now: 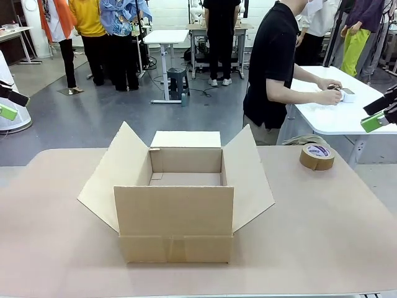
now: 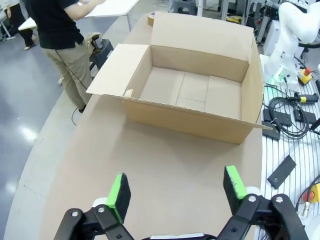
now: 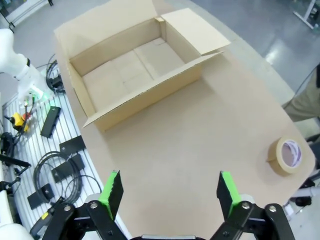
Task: Wrap the clocks to prevent damage.
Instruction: Open the side flaps of the Package Box.
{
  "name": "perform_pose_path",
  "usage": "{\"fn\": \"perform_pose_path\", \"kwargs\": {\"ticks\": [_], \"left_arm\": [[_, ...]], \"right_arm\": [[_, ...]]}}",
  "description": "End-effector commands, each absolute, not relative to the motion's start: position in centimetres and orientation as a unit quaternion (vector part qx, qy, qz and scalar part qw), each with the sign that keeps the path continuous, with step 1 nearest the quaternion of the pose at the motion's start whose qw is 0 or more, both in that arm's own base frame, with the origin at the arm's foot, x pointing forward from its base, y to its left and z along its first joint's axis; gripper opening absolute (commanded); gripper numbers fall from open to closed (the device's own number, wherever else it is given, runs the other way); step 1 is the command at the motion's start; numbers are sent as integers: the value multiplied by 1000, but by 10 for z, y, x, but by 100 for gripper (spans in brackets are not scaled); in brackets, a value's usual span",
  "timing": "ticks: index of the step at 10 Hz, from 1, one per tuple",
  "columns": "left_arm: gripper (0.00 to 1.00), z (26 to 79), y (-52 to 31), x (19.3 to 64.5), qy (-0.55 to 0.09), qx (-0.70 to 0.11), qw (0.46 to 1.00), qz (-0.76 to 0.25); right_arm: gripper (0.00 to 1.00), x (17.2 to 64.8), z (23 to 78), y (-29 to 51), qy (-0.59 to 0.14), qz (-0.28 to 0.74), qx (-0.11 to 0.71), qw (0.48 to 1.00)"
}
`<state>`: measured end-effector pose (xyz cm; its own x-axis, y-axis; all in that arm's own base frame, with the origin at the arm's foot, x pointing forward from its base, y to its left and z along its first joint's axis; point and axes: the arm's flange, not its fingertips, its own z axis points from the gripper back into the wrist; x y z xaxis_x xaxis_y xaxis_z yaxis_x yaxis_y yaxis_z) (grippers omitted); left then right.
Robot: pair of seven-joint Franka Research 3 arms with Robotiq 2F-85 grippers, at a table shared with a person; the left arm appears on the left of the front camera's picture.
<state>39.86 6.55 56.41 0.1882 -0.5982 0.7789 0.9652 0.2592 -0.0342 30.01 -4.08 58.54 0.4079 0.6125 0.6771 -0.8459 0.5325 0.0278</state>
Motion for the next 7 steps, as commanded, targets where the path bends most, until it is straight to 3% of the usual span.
{"fn": "perform_pose_path", "kwargs": {"ticks": [1,2,3,4,5,6,7], "left_arm": [[40,562,72,399,-343,-280,701,-559],[40,561,73,398,-339,-283,698,-564],[36,562,76,399,-337,-282,698,-566],[25,562,80,400,-334,-284,698,-567],[0,562,82,399,-333,-284,699,-566],[0,562,83,399,-332,-284,698,-567],[0,561,85,399,-333,-283,698,-567]], "right_arm": [[41,294,583,-38,-323,460,181,807],[0,293,583,-39,-321,463,188,804],[0,293,583,-39,-316,467,194,803],[0,293,583,-39,-313,471,198,801],[14,292,583,-39,-309,476,197,800],[3,293,583,-38,-307,477,196,800],[0,293,583,-38,-303,480,196,799]]}}
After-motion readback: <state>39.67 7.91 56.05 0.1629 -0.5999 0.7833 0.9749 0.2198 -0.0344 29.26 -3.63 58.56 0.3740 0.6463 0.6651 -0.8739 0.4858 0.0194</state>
